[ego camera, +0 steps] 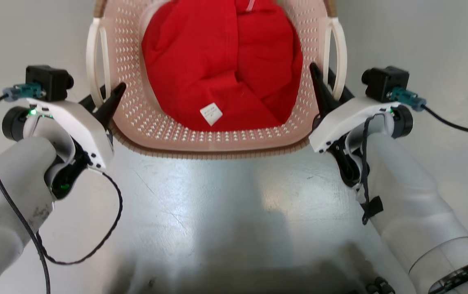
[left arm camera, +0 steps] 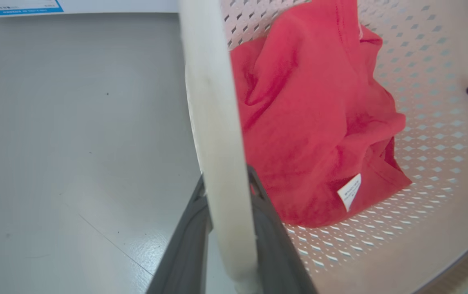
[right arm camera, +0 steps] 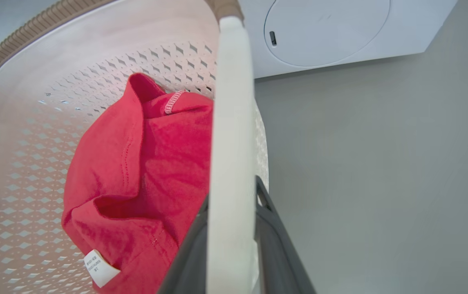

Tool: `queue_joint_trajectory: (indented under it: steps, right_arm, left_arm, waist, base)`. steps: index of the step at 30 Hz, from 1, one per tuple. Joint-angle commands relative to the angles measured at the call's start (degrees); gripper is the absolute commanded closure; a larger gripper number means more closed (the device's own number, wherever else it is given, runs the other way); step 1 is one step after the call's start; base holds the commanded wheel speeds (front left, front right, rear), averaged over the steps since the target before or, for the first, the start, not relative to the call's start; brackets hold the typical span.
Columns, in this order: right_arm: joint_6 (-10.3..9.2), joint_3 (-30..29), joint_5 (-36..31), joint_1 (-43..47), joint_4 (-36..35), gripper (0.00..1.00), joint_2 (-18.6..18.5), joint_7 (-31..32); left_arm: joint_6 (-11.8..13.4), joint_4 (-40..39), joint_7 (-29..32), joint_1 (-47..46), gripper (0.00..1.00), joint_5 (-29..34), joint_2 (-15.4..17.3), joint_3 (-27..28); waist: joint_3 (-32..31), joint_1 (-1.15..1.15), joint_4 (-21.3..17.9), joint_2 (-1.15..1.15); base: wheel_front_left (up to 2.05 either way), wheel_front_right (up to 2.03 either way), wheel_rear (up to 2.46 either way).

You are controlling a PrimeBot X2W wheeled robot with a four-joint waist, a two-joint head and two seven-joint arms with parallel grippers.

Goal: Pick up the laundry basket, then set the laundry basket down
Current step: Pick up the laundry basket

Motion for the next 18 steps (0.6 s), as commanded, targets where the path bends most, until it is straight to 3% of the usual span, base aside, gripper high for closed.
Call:
queue_joint_trajectory:
  steps: [1, 18]
  right_arm:
    - [0.5, 1.34, 0.92, 3.52, 0.46, 1.0, -0.54, -0.37]
    - [0.5, 9.9, 7.33, 10.28, 4.59, 1.0, -0.54, -0.37]
  left_arm:
    - [-0.44, -0.02, 0.03, 1.93, 1.0, 0.77, 4.05, 1.1]
    - [-0.44, -0.56, 2.63, 11.89, 1.0, -2.2, 3.02, 1.09]
  waist:
    - [-1.95, 0.0, -0.06, 0.0]
    - [-16.19, 0.0, -0.71, 0.0]
  base:
    - [0.0, 0.0, 0.0]
    - [0.0, 0.0, 0.0]
